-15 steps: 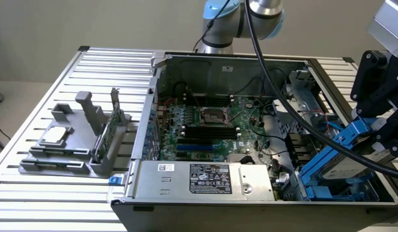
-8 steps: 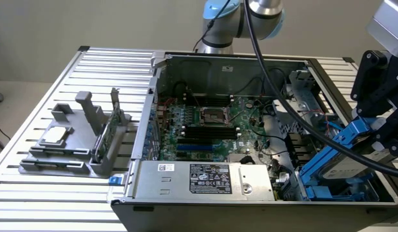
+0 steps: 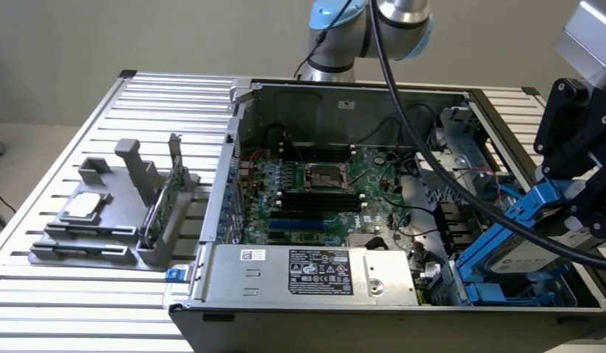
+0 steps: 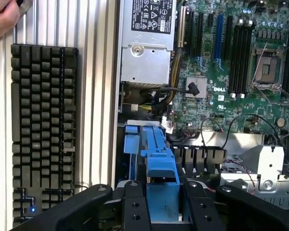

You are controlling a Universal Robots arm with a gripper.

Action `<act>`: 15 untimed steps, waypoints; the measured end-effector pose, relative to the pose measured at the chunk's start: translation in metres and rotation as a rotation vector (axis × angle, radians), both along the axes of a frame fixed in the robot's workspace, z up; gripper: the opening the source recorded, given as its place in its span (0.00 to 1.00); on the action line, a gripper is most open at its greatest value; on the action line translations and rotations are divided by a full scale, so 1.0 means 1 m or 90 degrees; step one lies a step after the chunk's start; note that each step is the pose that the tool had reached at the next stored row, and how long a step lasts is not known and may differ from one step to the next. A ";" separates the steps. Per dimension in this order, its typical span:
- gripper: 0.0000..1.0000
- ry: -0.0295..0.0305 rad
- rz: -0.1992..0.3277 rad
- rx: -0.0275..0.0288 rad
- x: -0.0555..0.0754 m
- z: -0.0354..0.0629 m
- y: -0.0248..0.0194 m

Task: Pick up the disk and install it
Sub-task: 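Insert the disk into the insertion slot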

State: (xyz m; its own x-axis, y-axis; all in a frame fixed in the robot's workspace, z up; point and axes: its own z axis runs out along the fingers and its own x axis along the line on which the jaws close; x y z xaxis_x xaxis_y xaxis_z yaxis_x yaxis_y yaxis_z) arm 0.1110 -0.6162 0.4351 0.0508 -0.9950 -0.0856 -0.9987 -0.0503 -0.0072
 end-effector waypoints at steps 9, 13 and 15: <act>0.33 0.0004 -0.006 0.0000 0.000 -0.0026 0.0005; 0.33 0.0006 -0.007 0.0000 0.000 -0.0043 0.0005; 0.33 0.0006 -0.007 0.0000 0.000 -0.0051 0.0005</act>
State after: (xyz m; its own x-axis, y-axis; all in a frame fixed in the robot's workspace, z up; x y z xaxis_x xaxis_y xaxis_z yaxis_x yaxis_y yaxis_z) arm 0.1110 -0.6157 0.4300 0.0397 -0.9955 -0.0856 -0.9992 -0.0393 -0.0063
